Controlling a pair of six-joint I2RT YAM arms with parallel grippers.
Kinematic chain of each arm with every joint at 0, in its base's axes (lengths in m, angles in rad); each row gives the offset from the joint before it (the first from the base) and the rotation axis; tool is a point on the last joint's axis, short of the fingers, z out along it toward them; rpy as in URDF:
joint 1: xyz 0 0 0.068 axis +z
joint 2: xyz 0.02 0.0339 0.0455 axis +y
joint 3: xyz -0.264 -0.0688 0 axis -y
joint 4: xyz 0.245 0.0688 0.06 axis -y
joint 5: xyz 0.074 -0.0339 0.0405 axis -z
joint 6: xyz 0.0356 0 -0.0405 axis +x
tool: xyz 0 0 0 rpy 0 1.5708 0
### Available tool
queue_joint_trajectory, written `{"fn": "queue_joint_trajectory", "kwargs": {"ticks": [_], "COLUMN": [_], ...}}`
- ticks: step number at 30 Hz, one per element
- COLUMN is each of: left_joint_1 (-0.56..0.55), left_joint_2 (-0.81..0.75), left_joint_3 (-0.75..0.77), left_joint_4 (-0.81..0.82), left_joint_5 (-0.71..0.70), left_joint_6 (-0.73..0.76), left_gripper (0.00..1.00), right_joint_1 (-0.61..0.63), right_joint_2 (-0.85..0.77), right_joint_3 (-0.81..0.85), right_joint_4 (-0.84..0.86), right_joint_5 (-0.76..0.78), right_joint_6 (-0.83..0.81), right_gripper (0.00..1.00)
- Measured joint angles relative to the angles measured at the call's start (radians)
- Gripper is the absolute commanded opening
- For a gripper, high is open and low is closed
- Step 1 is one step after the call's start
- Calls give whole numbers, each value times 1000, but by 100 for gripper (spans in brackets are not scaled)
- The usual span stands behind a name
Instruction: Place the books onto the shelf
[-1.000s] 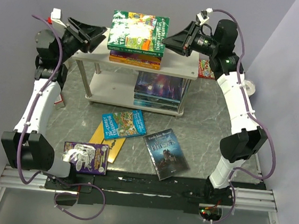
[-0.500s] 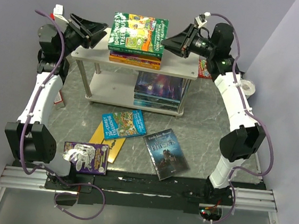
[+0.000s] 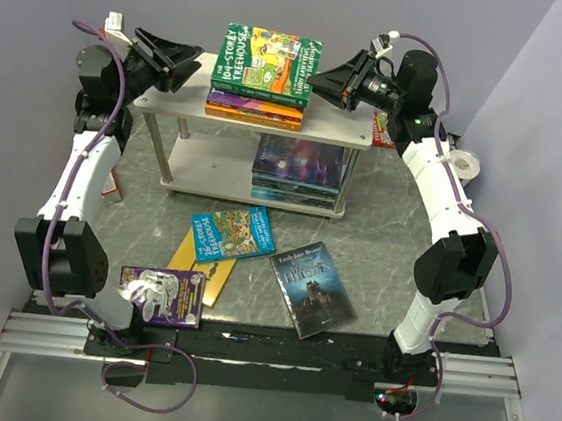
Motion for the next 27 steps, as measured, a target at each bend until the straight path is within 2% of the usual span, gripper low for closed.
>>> {"fn": "queue_joint_trajectory", "kwargs": {"ticks": [8,11,15,18,23,27], "left_joint_1": [1,1,3,6,14,26], "left_joint_2": [10,10,10,10,10,10], "left_joint_3": [0,0,0,0,0,0], "left_joint_4": [0,-1,-1,0,0,-6], "left_joint_5": [1,0,0,1,1,0], "left_joint_6": [-2,0,0,0,0,2], "left_gripper": [60,60,61,61,63,64], "right_joint_1": [-5,-7,-10,-11,-11,-13], "right_joint_2": [2,6,9,9,9,9], "right_joint_3": [5,20,32,32,32,37], "right_joint_4": [-36,-71,-108,-133,-158,-181], "right_joint_5": [-11,-19,-23,-23,-23,-18], "right_joint_6": [-24,-39,-67,-84,-107,-121], "right_gripper": [0,11,33,43,54,58]}}
